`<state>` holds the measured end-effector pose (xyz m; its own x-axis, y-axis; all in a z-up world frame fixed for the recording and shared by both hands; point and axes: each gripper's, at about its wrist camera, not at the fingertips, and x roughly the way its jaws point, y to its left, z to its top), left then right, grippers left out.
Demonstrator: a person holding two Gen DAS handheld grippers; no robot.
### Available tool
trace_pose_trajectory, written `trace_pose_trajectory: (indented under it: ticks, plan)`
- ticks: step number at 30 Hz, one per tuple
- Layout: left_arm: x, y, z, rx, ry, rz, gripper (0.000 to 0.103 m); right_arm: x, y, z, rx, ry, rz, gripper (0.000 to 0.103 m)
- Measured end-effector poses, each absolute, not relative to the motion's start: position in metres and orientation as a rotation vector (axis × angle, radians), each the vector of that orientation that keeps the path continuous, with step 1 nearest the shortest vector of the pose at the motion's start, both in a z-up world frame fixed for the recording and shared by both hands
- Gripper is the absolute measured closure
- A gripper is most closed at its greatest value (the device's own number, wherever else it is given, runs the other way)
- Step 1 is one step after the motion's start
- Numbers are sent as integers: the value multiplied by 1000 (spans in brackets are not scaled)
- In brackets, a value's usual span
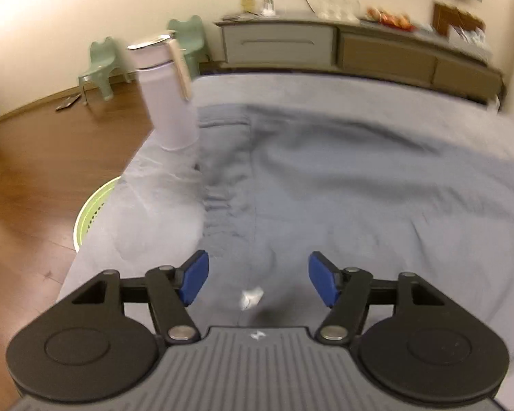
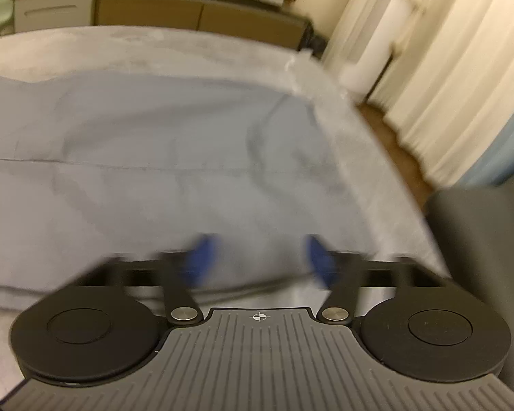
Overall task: Fold clothes
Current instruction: 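Move both grippers toward the trouser waistband to grasp it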
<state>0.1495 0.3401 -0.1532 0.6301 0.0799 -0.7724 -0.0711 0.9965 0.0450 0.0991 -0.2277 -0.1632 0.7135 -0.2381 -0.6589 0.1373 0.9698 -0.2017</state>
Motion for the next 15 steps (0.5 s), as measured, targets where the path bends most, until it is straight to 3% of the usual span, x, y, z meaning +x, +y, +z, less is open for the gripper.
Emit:
trace_pose_trajectory:
  ticks: [6,11,14,15]
  plan:
    - [125,347,-181,-96,961,-84,38,112,-151,-128,-229,627,-59,47]
    - [102,341,-185,-45,981,-90,39,183,0,-137,-218,737,357,46]
    - [99,363,-148,-132,802,-78,36,232,104,-137,-301,719,541,42]
    - [104,381,-133,-187,728,-43,35,244,135,-133,-340,688,585,32]
